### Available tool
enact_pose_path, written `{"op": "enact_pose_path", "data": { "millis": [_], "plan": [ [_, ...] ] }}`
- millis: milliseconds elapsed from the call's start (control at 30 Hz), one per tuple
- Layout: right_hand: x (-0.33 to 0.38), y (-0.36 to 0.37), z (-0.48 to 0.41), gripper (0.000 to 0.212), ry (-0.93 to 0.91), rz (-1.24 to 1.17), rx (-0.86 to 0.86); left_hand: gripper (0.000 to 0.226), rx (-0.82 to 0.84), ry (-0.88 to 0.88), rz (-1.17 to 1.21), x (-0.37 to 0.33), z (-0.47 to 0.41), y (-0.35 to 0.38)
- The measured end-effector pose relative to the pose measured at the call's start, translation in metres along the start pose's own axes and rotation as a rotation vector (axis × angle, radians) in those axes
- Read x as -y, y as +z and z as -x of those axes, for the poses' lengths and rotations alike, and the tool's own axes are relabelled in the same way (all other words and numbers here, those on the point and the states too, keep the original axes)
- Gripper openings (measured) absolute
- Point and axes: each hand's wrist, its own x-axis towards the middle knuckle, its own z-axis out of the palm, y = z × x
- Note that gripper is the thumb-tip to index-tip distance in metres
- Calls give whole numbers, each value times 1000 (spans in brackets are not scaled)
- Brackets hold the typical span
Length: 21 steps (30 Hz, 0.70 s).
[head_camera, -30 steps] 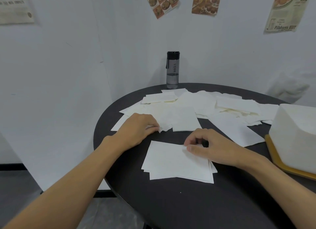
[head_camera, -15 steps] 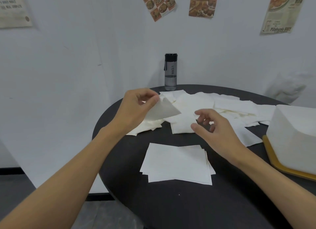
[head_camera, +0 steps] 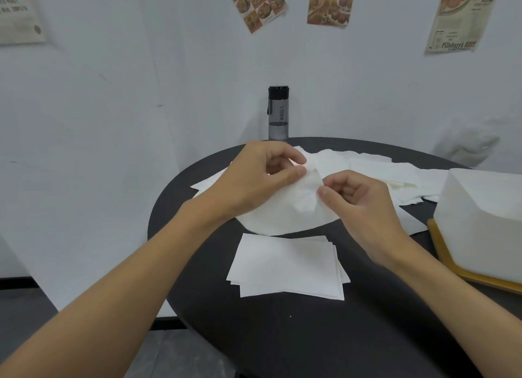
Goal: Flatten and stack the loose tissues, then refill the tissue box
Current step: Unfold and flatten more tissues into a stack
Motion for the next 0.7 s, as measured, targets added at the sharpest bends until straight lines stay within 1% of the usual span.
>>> {"op": "enact_pose_path", "data": {
  "millis": [67, 167, 233, 267, 300, 367, 400, 467, 567, 633, 700],
  "plan": [
    [-2, -1, -1, 16, 34, 3, -59, 22, 38, -47, -27, 7, 3, -5],
    [-2, -4, -4, 20, 113, -38, -123, 18, -8, -112, -12, 17, 10, -12],
    [-3, -7, -6, 18, 156, -41, -86, 14, -35, -134, 11, 20, 13, -15],
    [-2, -8, -6, 17, 168, -44, -41, 13, -26, -135, 19, 20, 14, -16],
    [0, -8, -5, 21, 176, -41, 7, 11, 0, -138, 33, 19, 14, -17],
    [3, -8, -3, 38, 186, -26, 86, 9, 89, -143, 45, 17, 15, -20],
    [4, -8, -2, 42, 195, -13, 115, 10, 134, -152, 34, 16, 14, -21],
    [4, -12, -3, 39, 222, 49, 191, 14, 179, -195, 7, 16, 16, -20],
    [0, -18, -4, 27, 261, 268, 403, 19, 172, -261, 8, 24, 26, -17],
    [-1, -19, -3, 19, 251, 405, 529, 22, 162, -291, 18, 34, 37, -15],
    [-1, -20, -1, 20, 257, 483, 639, 24, 137, -330, 28, 42, 47, -13]
  ]
}}
